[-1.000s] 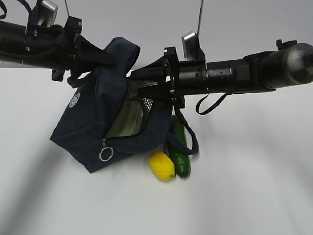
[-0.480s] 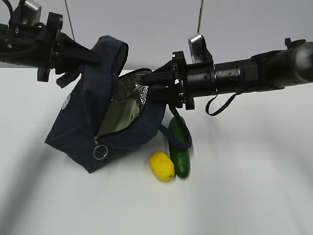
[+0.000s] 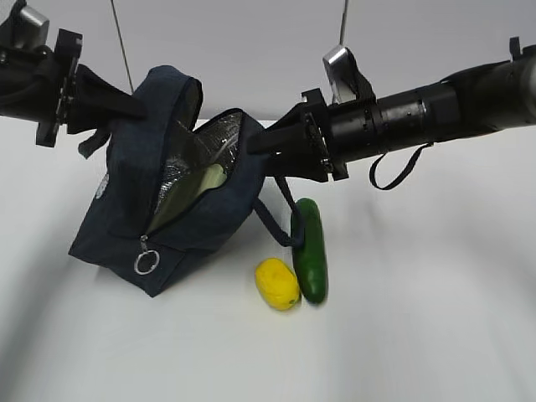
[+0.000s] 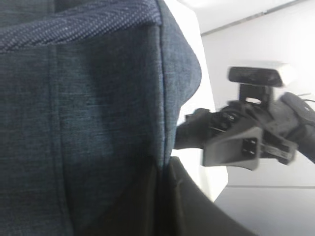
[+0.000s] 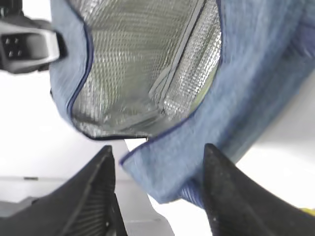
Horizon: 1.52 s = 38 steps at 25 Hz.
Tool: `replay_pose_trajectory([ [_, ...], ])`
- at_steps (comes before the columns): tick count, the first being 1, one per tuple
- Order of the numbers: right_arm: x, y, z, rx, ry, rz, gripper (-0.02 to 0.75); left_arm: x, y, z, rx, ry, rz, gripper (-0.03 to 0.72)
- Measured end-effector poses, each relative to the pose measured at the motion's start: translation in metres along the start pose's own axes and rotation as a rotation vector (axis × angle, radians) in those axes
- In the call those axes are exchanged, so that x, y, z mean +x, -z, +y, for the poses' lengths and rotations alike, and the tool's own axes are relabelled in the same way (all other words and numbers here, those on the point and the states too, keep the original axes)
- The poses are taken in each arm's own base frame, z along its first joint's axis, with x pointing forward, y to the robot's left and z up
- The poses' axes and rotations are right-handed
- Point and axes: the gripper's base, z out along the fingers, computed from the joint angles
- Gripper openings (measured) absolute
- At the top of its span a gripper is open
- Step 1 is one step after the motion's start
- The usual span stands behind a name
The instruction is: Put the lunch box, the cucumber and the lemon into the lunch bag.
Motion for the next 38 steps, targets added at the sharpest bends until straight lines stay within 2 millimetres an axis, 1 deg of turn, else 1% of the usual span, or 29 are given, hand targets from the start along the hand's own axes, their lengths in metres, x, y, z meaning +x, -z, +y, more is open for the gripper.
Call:
replay_pose_trajectory([
  [7,0.000,0.015,0.027,0.093,0.102,0.103,0.422,-0.005,0.024,0.018,-0.056,0.030,-0.006,-0.006],
  [13,-0.002,0.027,0.038,0.260,0.119,0.212,0.422,-0.001,0.032,0.026,-0.110,0.034,0.048,-0.006],
  [19,-0.006,0.048,0.042,0.535,0.064,0.297,0.421,0.004,0.034,0.030,-0.152,0.018,0.110,-0.006],
  [22,-0.004,0.055,0.043,0.672,0.025,0.316,0.421,0.006,0.034,0.032,-0.171,0.017,0.130,-0.006],
  [25,0.003,0.049,0.044,0.807,-0.005,0.356,0.422,0.007,0.035,0.033,-0.181,0.019,0.138,-0.006],
  [28,0.010,0.035,0.049,0.893,-0.008,0.374,0.422,0.007,0.035,0.033,-0.182,0.019,0.138,-0.006],
  [31,0.007,0.024,0.051,0.904,0.000,0.306,0.421,0.007,0.035,0.033,-0.183,0.020,0.139,-0.007],
  [35,0.002,0.022,0.051,0.908,-0.013,0.224,0.421,0.008,0.035,0.032,-0.177,0.021,0.150,-0.007],
  [38,0.000,0.020,0.046,0.912,-0.043,0.195,0.421,0.008,0.035,0.032,-0.173,0.021,0.156,-0.007],
])
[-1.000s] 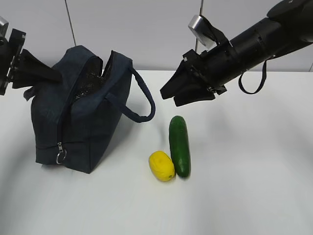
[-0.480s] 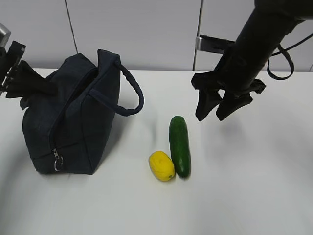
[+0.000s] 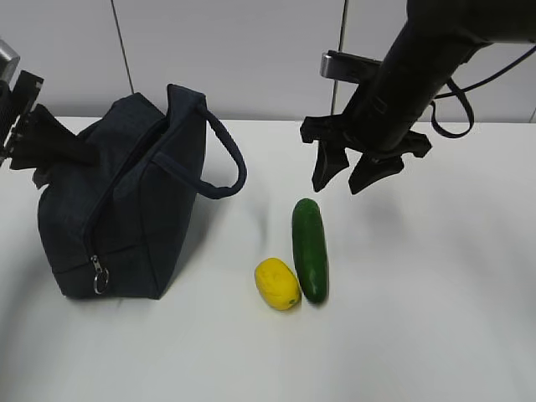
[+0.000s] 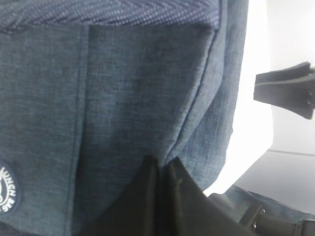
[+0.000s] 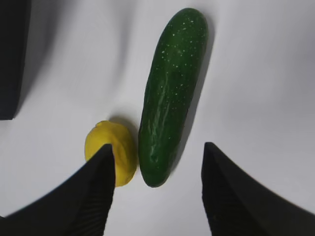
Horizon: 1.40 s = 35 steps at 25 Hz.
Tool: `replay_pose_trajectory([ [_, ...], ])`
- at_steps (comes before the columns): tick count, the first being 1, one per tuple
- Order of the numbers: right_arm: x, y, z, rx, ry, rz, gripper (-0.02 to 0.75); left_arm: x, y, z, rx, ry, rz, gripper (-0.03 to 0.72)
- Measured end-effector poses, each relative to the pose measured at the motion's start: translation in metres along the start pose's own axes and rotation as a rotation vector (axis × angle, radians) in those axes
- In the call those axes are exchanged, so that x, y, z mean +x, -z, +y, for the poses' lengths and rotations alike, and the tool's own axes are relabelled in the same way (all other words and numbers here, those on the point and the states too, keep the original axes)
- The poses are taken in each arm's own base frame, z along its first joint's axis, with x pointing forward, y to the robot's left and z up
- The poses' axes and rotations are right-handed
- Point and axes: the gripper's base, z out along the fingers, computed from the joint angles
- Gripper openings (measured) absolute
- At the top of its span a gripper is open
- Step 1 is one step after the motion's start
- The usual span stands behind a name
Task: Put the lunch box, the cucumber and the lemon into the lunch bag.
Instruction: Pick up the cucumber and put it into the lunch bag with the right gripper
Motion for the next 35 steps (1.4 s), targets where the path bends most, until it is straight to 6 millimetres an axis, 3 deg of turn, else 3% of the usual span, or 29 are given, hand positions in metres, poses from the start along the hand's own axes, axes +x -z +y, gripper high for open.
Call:
replay_pose_trajectory([
  [10,-0.005,-0.042,-0.007,-0.013,-0.061,0.043,0.428,0.000,0.000,0.000,0.001,0.003,0.002,-0.007],
  [18,-0.012,-0.068,-0.010,-0.011,-0.073,0.012,0.577,0.000,0.000,0.000,0.003,0.005,0.003,-0.007],
  [26,-0.016,-0.097,-0.011,-0.005,-0.074,0.044,0.584,0.001,0.000,0.000,0.002,0.003,0.008,-0.007],
  [35,-0.015,-0.109,-0.014,0.002,-0.080,0.064,0.585,0.001,0.000,0.000,0.001,0.002,0.011,-0.007],
])
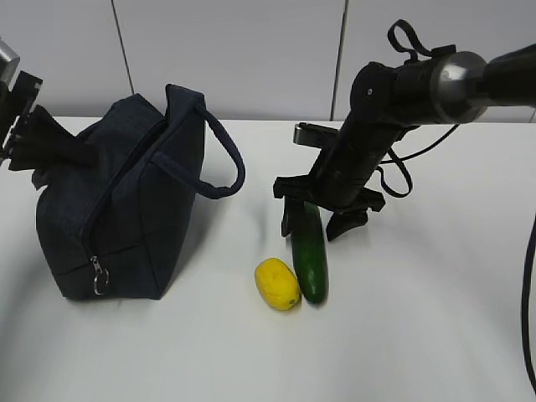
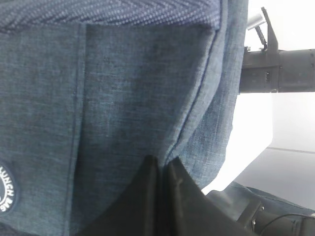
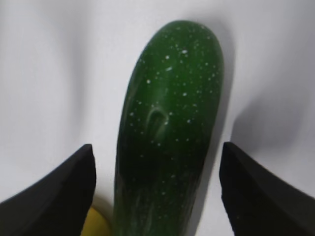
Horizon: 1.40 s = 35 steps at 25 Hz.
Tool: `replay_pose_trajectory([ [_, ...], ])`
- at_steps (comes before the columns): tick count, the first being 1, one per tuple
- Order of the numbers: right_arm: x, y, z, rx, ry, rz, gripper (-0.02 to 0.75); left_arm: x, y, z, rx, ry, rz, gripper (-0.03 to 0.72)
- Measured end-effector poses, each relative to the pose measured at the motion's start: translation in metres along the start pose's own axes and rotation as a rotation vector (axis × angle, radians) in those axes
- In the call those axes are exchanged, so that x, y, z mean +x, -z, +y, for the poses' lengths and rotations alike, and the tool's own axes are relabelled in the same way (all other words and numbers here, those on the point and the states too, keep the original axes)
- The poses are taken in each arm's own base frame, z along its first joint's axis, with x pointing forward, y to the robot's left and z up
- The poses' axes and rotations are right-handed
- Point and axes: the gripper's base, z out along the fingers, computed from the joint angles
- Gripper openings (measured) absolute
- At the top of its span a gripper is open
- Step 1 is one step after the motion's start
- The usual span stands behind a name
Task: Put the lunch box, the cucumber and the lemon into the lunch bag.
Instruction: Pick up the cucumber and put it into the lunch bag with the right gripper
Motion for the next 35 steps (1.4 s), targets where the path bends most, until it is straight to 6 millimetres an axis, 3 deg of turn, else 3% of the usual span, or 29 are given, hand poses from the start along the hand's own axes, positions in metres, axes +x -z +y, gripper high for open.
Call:
replay_pose_trajectory([
  [5,0.000,-0.001,0.000,0.001,-0.001,0.005,0.577,0.000,0.000,0.000,0.000,0.000,0.000,-0.007],
  [19,0.007,-0.009,-0.003,0.011,-0.004,0.087,0.389,0.000,0.000,0.000,0.001,0.000,0.001,-0.007],
  [26,0.012,-0.007,-0.002,0.015,-0.002,0.151,0.368,0.000,0.000,0.000,0.001,0.000,0.001,-0.007],
  [31,0.015,-0.002,0.000,0.017,0.005,0.215,0.361,0.000,0.000,0.000,0.001,0.000,0.001,-0.007],
  [35,0.014,0.017,0.005,0.010,0.027,0.200,0.359,0.000,0.000,0.000,0.001,0.000,0.001,-0.007],
])
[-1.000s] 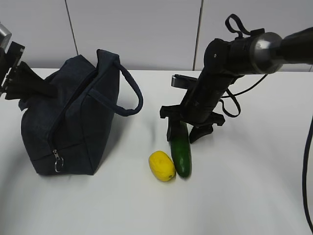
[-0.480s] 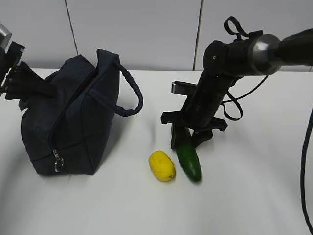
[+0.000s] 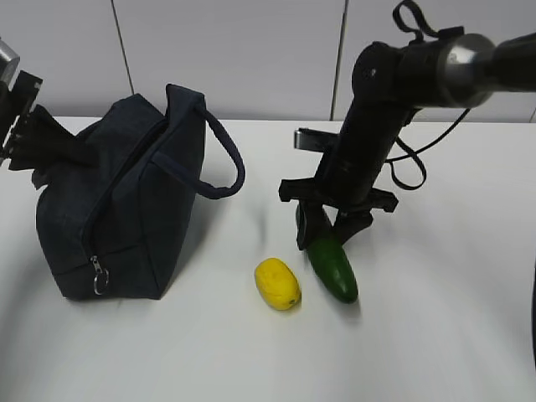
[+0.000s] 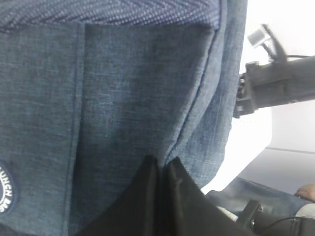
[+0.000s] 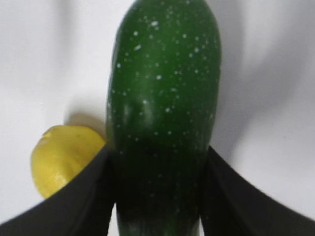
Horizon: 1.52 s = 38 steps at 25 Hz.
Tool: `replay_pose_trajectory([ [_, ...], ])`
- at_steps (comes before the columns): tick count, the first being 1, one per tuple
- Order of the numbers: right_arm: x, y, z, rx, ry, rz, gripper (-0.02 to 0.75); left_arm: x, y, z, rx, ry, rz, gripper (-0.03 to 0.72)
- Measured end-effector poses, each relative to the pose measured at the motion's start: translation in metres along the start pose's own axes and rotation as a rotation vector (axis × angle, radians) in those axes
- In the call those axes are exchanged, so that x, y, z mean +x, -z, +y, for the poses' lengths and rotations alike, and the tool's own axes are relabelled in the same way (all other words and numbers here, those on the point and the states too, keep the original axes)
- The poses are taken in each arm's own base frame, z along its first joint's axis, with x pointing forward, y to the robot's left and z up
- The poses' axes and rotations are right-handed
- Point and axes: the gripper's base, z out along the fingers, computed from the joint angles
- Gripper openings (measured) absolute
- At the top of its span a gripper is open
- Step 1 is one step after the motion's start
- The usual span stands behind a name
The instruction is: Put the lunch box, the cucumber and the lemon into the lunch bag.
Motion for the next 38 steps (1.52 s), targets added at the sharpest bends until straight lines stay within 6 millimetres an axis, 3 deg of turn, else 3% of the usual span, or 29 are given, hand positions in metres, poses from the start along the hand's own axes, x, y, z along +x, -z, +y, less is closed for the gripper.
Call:
replay_pose_trajectory([
  [5,0.007,0.045,0.014,-0.036,0.058,-0.094,0.358,-0.003,0.000,-0.004,0.045,0.010,-0.035,-0.007],
  [10,0.008,0.085,0.038,-0.179,0.136,-0.194,0.357,-0.009,0.001,-0.011,0.117,0.010,-0.095,-0.008],
  [14,0.003,0.105,0.057,-0.331,0.192,-0.270,0.357,-0.009,0.001,-0.011,0.122,0.011,-0.099,-0.007],
  [21,-0.007,0.119,0.075,-0.538,0.171,-0.418,0.357,-0.009,0.001,-0.011,0.123,0.010,-0.100,-0.008],
  [29,-0.024,0.098,0.092,-0.808,0.083,-0.437,0.356,-0.009,0.001,-0.011,0.124,0.001,-0.102,-0.008],
  [33,-0.028,0.082,0.102,-0.859,0.061,-0.424,0.356,-0.010,0.001,-0.012,0.135,0.003,-0.111,-0.008],
  [38,-0.037,0.057,0.100,-0.876,0.004,-0.395,0.356,-0.011,0.002,-0.013,0.146,0.004,-0.121,-0.008],
])
